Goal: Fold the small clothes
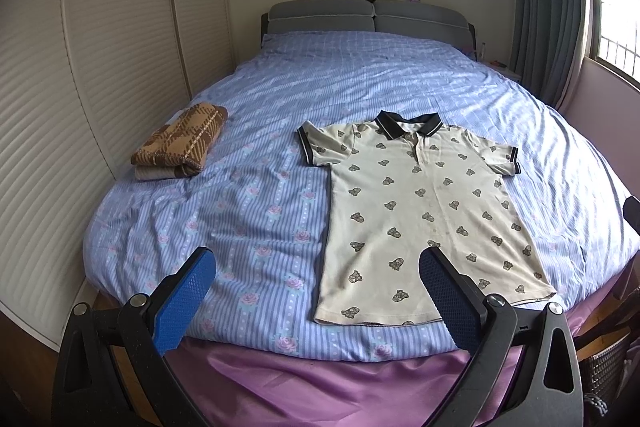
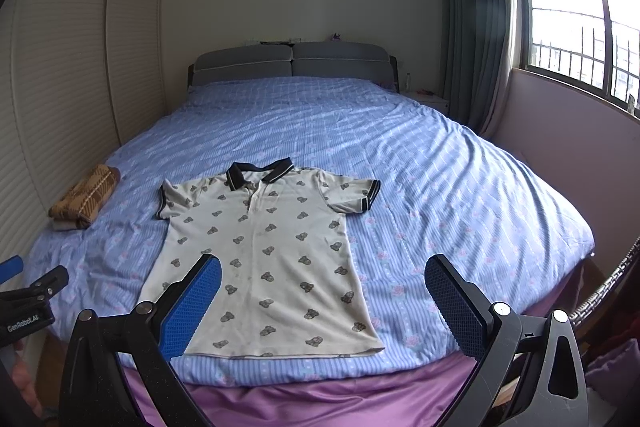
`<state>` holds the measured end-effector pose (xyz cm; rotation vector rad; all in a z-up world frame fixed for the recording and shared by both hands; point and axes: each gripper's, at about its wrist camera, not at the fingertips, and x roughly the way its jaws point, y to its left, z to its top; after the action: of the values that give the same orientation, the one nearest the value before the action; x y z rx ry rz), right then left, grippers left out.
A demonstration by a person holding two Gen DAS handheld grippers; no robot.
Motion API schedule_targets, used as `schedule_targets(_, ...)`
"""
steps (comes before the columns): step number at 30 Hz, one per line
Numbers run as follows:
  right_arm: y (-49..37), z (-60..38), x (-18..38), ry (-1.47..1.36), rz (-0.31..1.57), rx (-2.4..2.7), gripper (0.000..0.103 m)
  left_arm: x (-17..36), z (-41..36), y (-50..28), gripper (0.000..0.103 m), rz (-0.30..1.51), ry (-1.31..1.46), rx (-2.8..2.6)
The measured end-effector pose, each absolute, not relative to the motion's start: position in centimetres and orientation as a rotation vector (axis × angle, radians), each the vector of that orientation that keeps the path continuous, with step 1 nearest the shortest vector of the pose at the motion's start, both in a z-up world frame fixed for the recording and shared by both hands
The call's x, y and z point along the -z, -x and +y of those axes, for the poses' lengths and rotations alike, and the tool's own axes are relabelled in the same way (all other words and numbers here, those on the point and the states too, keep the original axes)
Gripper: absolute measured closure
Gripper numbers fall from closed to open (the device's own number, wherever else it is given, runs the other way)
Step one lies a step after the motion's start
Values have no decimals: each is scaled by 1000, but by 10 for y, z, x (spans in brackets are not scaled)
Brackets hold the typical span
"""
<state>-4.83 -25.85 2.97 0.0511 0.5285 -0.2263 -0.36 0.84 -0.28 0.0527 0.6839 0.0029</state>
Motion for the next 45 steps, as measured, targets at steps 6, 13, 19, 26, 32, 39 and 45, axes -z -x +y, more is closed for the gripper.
schedule_targets(6, 48, -258, -30, -49, 529, 227, 1, 4, 8, 5, 0, 682, -53, -3)
schedule_targets(13, 49, -258, -30, -51, 529, 226, 1, 4, 9, 5, 0, 681, -50, -2)
schedule_targets(19, 50, -258, -30, -49, 529, 227, 1, 4, 9, 5, 0, 682, -50, -2)
schedule_targets(26, 49, -258, -30, -49, 527, 227, 1, 4, 9, 4, 0, 682, -49, -2)
schedule_targets(32, 49, -257, -30, -48, 529, 227, 1, 4, 9, 5, 0, 683, -50, -1)
schedule_targets(39, 51, -260, -33, -50, 533, 227, 1, 5, 8, 9, 0, 684, -50, 0)
schedule_targets(45, 51, -259, -32, -51, 533, 227, 1, 5, 9, 9, 0, 685, -49, 0)
